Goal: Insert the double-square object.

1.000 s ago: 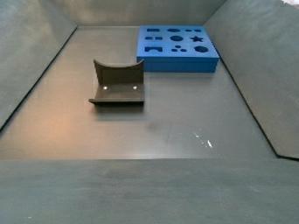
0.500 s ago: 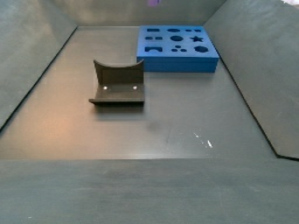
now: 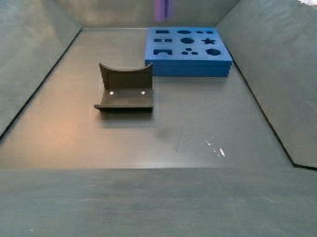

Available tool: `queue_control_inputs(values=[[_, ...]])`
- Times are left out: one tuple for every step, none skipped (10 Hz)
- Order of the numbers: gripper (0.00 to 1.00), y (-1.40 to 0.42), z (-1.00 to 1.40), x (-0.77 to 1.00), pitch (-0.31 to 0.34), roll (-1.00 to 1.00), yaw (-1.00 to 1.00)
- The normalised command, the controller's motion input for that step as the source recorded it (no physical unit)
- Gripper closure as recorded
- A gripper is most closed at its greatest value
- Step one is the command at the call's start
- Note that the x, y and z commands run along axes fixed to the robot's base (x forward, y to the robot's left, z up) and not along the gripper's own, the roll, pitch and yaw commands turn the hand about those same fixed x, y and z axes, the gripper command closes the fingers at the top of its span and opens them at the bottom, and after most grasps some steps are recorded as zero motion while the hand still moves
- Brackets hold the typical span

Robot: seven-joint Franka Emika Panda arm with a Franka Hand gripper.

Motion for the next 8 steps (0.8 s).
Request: queue_control_inputs(values=[[1.0,0.0,-0.41,0.0,0.0,0.0,-1.0],[1.0,0.0,-0.39,0.0,0.0,0.0,-1.0],[1.0,0.0,-0.39,0.0,0.0,0.0,-1.0],[1.0,0.0,-0.39,0.0,0.0,0.0,-1.0],[1.0,0.0,-0.27,0.0,0.0,0.0,-1.0],[1.0,0.0,-0.14,0.0,-0.024,0.0,-1.0],[1.0,0.0,-0.13,0.0,-0.029,0.0,-1.0],[1.0,0.0,-0.13,0.0,-0.021,0.0,-1.0]])
